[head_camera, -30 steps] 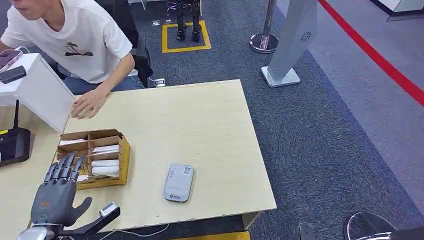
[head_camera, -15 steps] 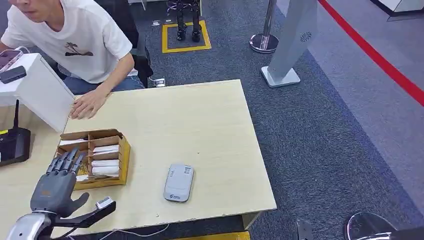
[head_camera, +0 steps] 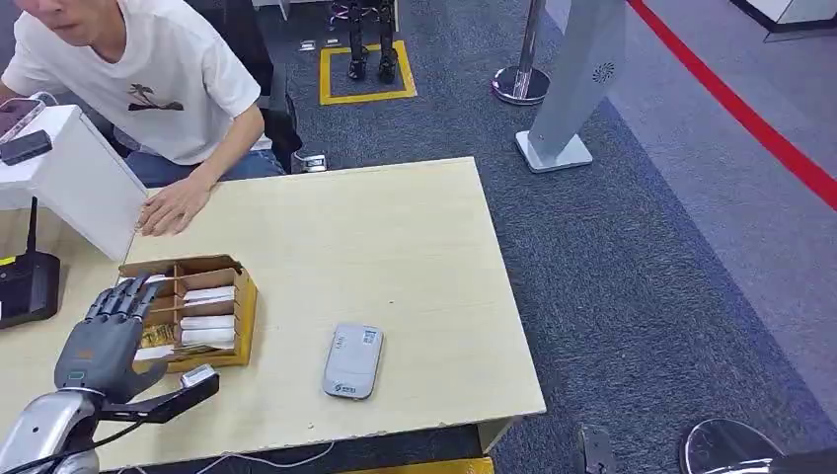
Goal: Pass the card to the sensor for recognition and then transmit it.
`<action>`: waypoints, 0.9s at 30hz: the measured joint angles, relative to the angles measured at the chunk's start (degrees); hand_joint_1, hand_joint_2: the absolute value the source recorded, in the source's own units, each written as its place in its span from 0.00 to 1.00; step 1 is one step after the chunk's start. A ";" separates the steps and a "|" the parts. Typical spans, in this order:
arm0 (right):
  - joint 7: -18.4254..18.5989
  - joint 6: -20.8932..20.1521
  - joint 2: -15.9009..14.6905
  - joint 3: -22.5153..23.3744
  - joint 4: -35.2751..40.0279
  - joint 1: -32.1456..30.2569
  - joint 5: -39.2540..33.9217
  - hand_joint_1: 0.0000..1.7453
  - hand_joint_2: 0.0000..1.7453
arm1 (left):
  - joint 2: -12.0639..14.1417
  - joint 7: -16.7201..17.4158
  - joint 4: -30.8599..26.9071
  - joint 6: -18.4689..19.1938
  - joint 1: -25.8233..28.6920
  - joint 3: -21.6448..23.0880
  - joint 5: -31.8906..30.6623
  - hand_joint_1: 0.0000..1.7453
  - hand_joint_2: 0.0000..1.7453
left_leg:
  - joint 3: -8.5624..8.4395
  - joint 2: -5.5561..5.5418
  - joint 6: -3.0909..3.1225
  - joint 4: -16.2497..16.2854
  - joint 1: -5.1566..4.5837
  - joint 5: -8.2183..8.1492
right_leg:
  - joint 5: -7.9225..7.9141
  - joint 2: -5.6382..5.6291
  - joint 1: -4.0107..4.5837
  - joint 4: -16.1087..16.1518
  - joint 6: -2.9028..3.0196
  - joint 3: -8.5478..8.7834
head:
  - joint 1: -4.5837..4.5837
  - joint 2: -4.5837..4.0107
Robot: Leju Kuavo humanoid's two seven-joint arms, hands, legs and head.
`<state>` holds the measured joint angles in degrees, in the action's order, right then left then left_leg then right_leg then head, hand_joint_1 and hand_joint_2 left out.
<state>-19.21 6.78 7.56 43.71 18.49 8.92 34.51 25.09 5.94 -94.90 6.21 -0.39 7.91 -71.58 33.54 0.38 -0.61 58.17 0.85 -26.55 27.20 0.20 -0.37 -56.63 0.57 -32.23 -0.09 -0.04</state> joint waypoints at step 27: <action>0.59 0.07 0.00 -1.64 -0.09 1.06 -0.20 0.00 0.00 | -0.02 -4.57 4.06 4.66 -3.19 2.62 15.54 0.00 1.00 | 0.00 0.02 0.00 0.00 0.00 -0.01 | 0.01 -0.01 0.00 0.01 0.00 -0.01 | -0.02 0.00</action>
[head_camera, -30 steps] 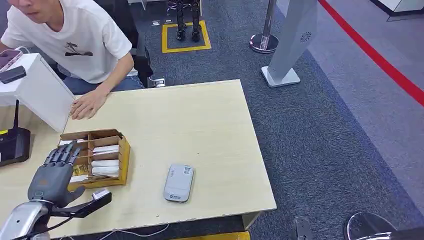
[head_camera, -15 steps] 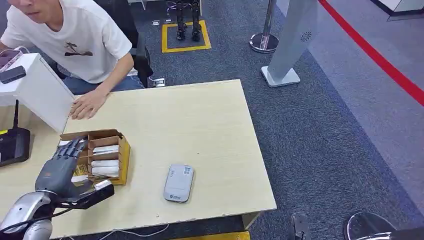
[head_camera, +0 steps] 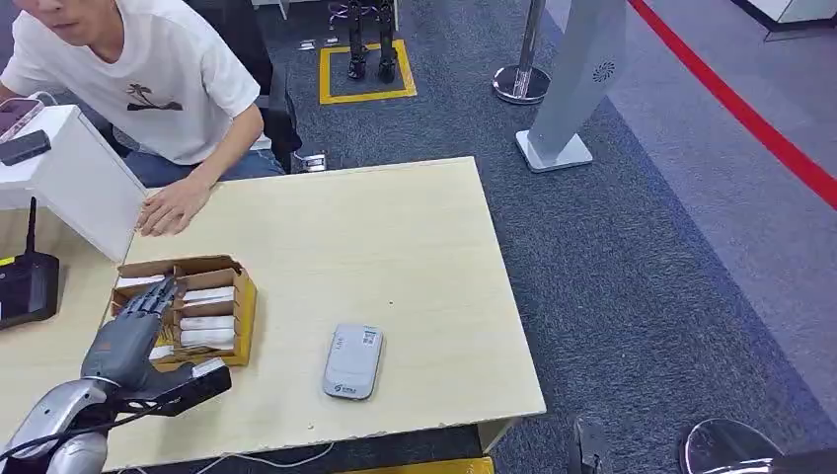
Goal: Pass the card to the sensor for recognition and then transmit it.
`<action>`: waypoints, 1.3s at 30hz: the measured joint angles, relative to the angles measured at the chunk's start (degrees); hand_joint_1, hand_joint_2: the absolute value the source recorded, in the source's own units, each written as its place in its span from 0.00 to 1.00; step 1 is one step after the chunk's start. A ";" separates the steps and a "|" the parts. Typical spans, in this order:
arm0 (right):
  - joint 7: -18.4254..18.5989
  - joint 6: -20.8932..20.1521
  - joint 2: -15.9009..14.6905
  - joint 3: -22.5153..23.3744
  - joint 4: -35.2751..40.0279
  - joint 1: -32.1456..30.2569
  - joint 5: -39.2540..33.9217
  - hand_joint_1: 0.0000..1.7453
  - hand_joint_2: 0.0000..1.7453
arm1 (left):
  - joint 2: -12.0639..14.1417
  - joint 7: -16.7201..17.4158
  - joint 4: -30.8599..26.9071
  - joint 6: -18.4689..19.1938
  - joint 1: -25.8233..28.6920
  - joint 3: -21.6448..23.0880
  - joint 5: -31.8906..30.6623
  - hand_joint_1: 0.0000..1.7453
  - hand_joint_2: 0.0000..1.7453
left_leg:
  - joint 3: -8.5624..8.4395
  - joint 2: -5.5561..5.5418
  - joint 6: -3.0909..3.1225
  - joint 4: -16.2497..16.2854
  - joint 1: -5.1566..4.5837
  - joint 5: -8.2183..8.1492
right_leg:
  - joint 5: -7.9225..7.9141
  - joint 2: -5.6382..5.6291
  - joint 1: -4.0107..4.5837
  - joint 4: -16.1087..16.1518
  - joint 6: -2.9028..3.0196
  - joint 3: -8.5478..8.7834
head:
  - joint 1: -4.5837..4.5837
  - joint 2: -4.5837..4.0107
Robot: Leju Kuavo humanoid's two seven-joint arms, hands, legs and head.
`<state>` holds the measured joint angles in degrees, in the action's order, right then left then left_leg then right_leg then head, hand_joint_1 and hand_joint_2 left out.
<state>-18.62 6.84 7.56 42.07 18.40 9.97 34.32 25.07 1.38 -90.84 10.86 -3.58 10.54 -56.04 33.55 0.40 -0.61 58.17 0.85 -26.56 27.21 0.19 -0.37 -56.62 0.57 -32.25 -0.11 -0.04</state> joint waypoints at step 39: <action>1.66 0.07 0.00 -2.69 -0.50 0.91 -0.68 0.00 0.00 | 5.27 3.17 0.28 3.39 0.41 2.01 8.22 0.00 1.00 | 0.00 -0.01 0.00 0.00 0.00 0.00 | 0.00 0.01 0.00 0.00 0.00 -0.01 | 0.00 -0.02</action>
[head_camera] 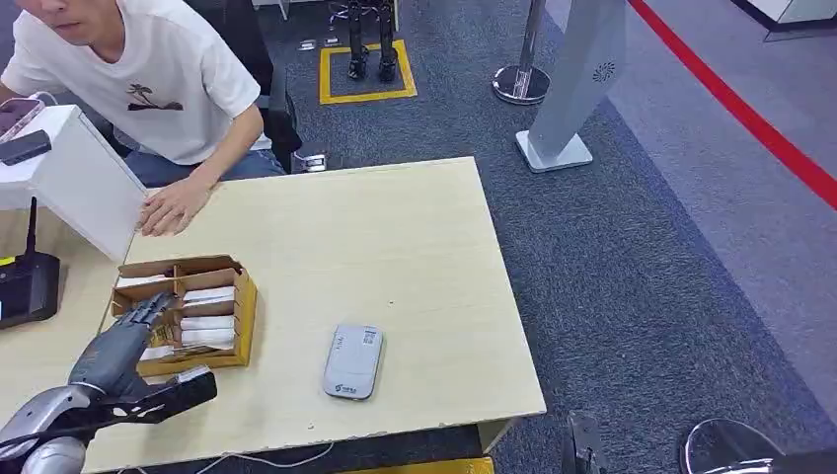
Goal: Pass the card to the sensor for recognition and then transmit it.
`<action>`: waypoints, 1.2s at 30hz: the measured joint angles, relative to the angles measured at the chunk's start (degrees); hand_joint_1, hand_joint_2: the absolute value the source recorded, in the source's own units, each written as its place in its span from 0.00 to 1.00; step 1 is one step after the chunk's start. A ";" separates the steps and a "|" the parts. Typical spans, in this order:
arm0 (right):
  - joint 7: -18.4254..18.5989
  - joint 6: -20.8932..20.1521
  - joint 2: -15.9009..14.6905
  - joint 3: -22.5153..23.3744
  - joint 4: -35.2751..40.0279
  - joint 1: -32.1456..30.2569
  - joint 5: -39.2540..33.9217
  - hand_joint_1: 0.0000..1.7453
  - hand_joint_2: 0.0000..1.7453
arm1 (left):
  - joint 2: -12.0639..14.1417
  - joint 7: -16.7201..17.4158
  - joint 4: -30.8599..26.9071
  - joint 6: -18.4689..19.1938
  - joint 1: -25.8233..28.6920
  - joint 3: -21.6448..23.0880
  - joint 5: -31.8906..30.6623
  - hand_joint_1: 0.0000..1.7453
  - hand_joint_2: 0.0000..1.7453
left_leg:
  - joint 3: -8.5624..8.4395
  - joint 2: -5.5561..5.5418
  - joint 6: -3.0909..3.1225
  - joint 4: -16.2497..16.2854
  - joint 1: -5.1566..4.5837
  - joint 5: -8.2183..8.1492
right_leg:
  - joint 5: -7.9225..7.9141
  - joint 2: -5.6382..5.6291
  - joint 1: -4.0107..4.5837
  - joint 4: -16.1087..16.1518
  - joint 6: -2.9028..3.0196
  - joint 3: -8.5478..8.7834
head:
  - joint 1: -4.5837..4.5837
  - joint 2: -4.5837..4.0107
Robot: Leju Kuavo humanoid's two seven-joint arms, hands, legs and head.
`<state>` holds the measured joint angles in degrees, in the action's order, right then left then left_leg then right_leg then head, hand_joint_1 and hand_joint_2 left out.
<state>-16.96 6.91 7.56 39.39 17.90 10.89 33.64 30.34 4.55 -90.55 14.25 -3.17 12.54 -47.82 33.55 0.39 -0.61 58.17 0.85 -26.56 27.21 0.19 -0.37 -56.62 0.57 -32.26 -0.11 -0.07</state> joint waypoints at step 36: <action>0.04 0.04 0.00 -1.33 -0.22 0.05 -1.29 0.00 0.00 | -4.90 0.13 0.00 -1.99 -3.58 4.13 -1.95 0.00 1.00 | 0.01 0.01 0.00 0.00 0.00 0.00 | -0.01 0.00 0.00 0.00 -0.01 0.00 | 0.02 0.02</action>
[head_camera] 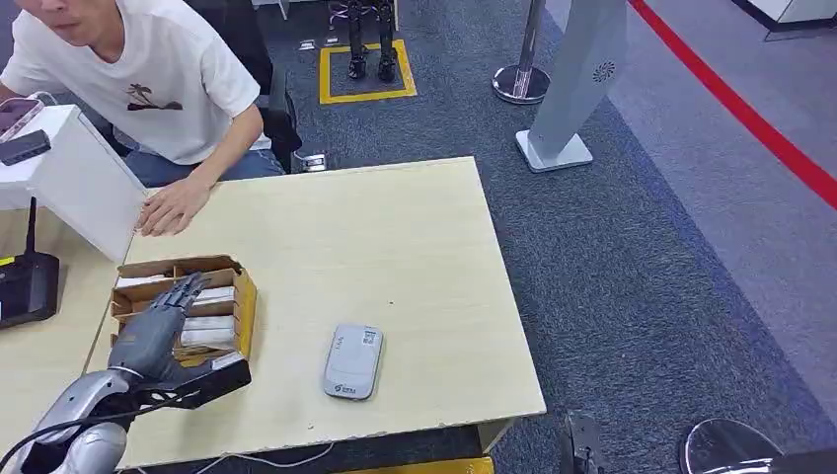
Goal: Pass the card to the sensor for recognition and then transmit it.
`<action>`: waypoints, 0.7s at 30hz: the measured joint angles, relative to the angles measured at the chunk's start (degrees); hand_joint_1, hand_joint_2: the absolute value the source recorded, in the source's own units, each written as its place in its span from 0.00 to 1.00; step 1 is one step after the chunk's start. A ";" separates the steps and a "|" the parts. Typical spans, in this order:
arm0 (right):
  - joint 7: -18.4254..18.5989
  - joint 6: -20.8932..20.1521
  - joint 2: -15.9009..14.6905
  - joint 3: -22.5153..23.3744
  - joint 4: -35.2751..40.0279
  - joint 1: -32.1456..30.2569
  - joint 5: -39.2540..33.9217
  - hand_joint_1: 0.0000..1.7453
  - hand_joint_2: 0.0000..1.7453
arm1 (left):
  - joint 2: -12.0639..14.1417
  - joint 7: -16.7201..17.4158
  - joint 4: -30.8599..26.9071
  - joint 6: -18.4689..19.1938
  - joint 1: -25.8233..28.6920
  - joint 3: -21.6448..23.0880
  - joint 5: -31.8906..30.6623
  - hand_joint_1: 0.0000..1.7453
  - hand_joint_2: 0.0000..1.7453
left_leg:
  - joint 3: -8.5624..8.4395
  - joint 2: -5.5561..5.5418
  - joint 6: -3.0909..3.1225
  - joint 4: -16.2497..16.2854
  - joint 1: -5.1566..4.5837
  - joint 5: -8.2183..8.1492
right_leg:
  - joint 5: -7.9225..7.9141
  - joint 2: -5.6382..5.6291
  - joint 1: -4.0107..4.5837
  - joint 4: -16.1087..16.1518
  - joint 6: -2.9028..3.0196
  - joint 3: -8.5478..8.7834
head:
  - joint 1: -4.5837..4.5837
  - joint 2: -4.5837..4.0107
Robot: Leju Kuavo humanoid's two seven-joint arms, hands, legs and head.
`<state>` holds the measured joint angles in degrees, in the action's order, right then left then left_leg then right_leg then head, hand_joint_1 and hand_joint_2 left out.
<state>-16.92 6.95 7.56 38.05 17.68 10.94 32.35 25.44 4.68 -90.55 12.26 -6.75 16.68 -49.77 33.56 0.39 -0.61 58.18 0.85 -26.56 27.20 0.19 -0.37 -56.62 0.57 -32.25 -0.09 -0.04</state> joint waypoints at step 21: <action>0.61 0.72 0.00 -0.39 0.00 0.00 -0.26 0.00 0.00 | 1.90 1.11 0.00 0.85 0.15 0.35 0.74 1.00 1.00 | 0.00 -0.01 0.00 0.00 0.00 0.00 | 0.00 0.00 0.00 0.00 0.00 0.00 | 0.00 0.00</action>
<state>-16.31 7.67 7.56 37.66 17.68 10.94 32.09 27.34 5.79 -90.55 13.11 -6.60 17.03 -49.03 33.56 0.39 -0.61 58.18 0.85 -26.56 27.20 0.20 -0.37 -56.62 0.57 -32.25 -0.09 -0.04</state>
